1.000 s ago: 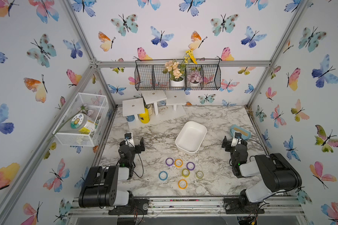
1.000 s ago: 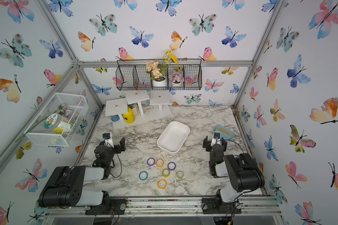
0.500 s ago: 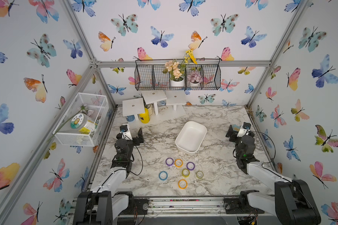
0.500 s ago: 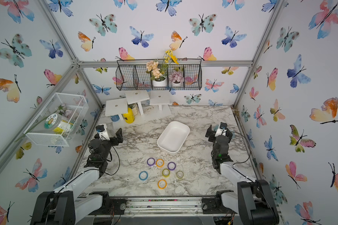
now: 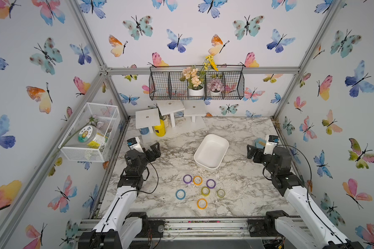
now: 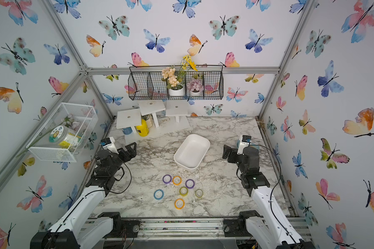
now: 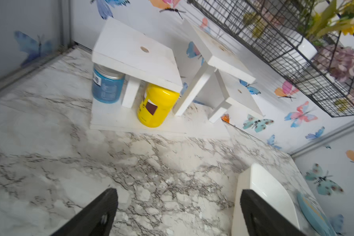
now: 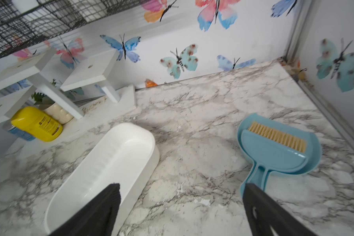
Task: Put the transparent tape into the storage box
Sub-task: Pick up the tape at the center of the board.
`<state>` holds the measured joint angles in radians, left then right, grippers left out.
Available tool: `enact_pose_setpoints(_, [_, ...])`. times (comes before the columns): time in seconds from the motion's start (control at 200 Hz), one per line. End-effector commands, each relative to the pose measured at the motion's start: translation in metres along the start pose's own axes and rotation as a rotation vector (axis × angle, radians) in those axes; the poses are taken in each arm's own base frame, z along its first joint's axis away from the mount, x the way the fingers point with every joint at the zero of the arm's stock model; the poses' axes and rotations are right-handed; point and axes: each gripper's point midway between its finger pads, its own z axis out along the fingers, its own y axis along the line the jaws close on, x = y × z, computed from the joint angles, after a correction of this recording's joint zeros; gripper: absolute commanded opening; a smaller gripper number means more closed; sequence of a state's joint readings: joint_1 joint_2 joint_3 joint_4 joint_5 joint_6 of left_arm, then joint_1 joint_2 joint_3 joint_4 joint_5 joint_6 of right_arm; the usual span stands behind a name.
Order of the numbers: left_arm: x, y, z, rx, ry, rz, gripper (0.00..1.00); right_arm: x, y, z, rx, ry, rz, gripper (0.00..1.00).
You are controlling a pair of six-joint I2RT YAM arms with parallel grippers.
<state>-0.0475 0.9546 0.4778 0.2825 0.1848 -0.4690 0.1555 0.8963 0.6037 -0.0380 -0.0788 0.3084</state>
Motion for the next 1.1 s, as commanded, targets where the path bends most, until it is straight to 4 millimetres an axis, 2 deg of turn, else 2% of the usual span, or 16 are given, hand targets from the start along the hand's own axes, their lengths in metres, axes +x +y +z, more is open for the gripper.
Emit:
enact_pose_setpoints(0.0, [0.020, -0.035, -0.005, 0.154, 0.093, 0.035, 0.99, 0.036, 0.025, -0.003, -0.151, 0.203, 0.067, 0.99])
enact_pose_setpoints(0.21, [0.058, -0.061, 0.000, 0.241, 0.135, 0.070, 0.99, 0.064, 0.037, -0.014, -0.204, 0.330, 0.091, 0.97])
enact_pose_setpoints(0.34, [0.068, -0.066, 0.001, 0.253, 0.154, 0.097, 0.99, 0.078, 0.044, -0.021, -0.220, 0.389, 0.088, 0.97])
enact_pose_setpoints(0.445, [0.072, -0.064, 0.001, 0.252, 0.153, 0.102, 0.99, 0.094, 0.065, -0.020, -0.250, 0.440, 0.055, 0.97])
enact_pose_setpoints(0.596, [0.072, -0.063, 0.001, 0.248, 0.148, 0.111, 0.99, 0.123, 0.111, -0.020, -0.224, 0.515, -0.102, 0.98])
enact_pose_setpoints(0.706, [0.071, -0.061, 0.001, 0.233, 0.143, 0.120, 0.99, 0.143, 0.131, -0.025, -0.207, 0.582, -0.187, 0.98])
enact_pose_setpoints(0.906, [0.070, -0.057, 0.000, 0.212, 0.137, 0.124, 0.99, 0.182, 0.140, -0.048, -0.131, 0.718, -0.293, 0.98])
enact_pose_setpoints(1.096, [0.071, -0.054, 0.002, 0.193, 0.145, 0.123, 0.99, 0.226, 0.120, -0.059, 0.043, 0.852, -0.383, 0.95])
